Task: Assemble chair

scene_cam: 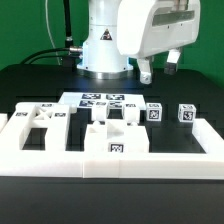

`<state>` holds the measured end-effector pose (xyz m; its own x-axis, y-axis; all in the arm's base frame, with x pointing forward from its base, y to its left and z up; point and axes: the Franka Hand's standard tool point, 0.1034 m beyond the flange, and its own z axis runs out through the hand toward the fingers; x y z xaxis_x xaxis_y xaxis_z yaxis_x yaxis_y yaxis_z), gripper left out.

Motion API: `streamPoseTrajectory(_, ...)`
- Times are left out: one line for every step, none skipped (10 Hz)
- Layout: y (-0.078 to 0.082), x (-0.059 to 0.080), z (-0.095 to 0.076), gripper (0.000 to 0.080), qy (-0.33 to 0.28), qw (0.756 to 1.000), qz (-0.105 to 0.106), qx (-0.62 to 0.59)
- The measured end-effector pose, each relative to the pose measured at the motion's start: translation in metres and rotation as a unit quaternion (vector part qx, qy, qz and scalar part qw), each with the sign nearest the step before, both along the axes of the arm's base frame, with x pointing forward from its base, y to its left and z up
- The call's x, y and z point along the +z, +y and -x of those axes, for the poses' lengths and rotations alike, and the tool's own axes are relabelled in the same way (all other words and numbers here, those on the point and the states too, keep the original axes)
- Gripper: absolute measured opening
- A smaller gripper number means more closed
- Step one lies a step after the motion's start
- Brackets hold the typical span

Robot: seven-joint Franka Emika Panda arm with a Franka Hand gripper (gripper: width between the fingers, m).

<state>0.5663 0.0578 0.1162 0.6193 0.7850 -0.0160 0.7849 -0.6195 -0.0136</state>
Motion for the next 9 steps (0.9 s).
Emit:
streamPoseTrajectory(0.0, 0.0, 0.0, 0.0649, 0.0, 1.0, 0.0, 0.0)
streamPoseTrajectory(0.0, 0.0, 0.0, 0.0649, 0.0, 1.0, 0.0, 0.0)
streamPoseTrajectory(0.0, 0.0, 0.0, 0.0649, 0.0, 1.0, 0.0, 0.0)
streamPoseTrajectory(0.0, 0.0, 0.0, 0.0649, 0.0, 1.0, 0.0, 0.0)
streamPoseTrajectory(-0.005, -0.004, 0.001, 0.0649, 0.002, 1.0, 0.0, 0.01)
streamPoseTrajectory(-0.02, -0.019, 0.002, 0.0649, 0.01, 1.0, 0.002, 0.014)
streamPoseTrajectory(-0.029, -0.03, -0.002, 0.0649, 0.0, 1.0, 0.001, 0.017)
streamPoseTrajectory(-0.035, -0.041, -0.003, 0.0649, -0.001, 1.0, 0.0, 0.024)
streamPoseTrajectory(-0.041, -0.048, -0.007, 0.0649, 0.0, 1.0, 0.0, 0.027)
